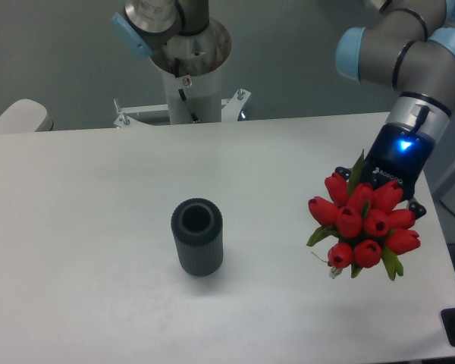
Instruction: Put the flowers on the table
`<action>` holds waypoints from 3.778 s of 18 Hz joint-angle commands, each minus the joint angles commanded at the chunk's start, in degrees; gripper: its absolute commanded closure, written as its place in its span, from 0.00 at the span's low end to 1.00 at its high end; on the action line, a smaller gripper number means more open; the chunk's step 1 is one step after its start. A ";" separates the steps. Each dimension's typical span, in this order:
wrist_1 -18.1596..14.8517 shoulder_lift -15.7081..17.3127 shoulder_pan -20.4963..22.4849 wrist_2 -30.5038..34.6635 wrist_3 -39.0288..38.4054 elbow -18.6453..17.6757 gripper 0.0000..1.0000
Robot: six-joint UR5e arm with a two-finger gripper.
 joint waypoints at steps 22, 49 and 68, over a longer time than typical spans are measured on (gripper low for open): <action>0.00 10.63 -1.92 34.07 0.26 -9.66 0.69; 4.39 -0.97 -14.68 69.17 -8.44 -15.21 0.57; 5.71 -2.64 -18.63 60.50 4.89 3.24 0.00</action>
